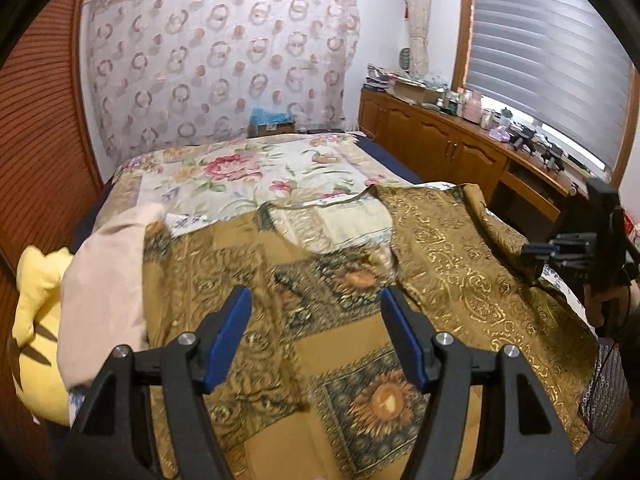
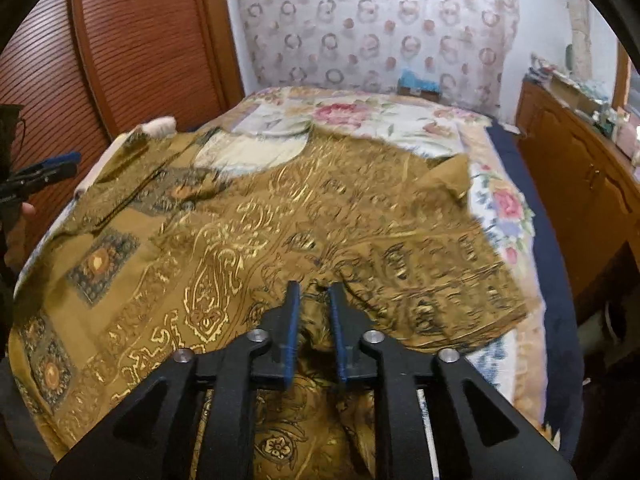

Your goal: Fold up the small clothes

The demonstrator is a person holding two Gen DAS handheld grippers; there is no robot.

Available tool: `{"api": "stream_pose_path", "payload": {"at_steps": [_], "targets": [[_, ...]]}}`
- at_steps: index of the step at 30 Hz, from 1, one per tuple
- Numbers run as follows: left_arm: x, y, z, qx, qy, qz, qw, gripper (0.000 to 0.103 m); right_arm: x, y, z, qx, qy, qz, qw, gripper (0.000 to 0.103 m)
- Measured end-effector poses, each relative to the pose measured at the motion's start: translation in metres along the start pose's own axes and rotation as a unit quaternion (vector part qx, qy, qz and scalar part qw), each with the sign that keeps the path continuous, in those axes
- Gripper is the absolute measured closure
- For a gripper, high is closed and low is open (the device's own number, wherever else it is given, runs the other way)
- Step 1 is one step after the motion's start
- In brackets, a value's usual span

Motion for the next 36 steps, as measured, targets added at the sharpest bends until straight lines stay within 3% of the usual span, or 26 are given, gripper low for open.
{"api": "stream_pose_path", "payload": {"at_steps": [4, 8, 11, 16, 24, 32, 36], "targets": [[-0.013, -0.004, 0.012, 0.004, -0.015, -0.012, 0.9998, 0.037, -0.017, 0.028, 0.011, -0.032, -0.031, -0.016, 0.999, 0.061], [-0.025, -0.011, 0.022, 0.010, -0.029, -0.022, 0.9993, 0.037, -0.051, 0.037, 0.007, -0.030, -0.059, -0.052, 0.996, 0.054], [-0.031, -0.017, 0.025, 0.016, -0.034, -0.026, 0.9990, 0.037, -0.081, 0.035, -0.002, -0.007, -0.083, -0.084, 0.993, 0.054], [-0.037, -0.032, 0.026, 0.032, -0.028, -0.034, 0.9985, 0.037, -0.114, 0.025, -0.015, 0.012, -0.124, -0.095, 0.988, 0.054], [-0.036, -0.054, 0.020, 0.053, -0.026, -0.033, 0.9977, 0.037, -0.142, 0.013, -0.027, 0.023, -0.173, -0.090, 0.981, 0.054], [-0.034, -0.065, 0.014, 0.068, -0.022, -0.039, 0.9967, 0.037, -0.150, 0.008, -0.032, 0.022, -0.206, -0.053, 0.977, 0.054], [-0.034, -0.068, 0.010, 0.072, -0.022, -0.037, 0.9964, 0.037, -0.144, 0.008, -0.028, 0.023, -0.185, -0.060, 0.981, 0.073]]}}
Point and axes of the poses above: each gripper's, at about its wrist camera, not at the fingertips, and y roughly against the way its jaws point, x to its left, z to its top, the point moved 8 cm from there along -y, roughly the way its jaws point, and after that the axes turned 12 degrees about z, right-handed, at the moved point
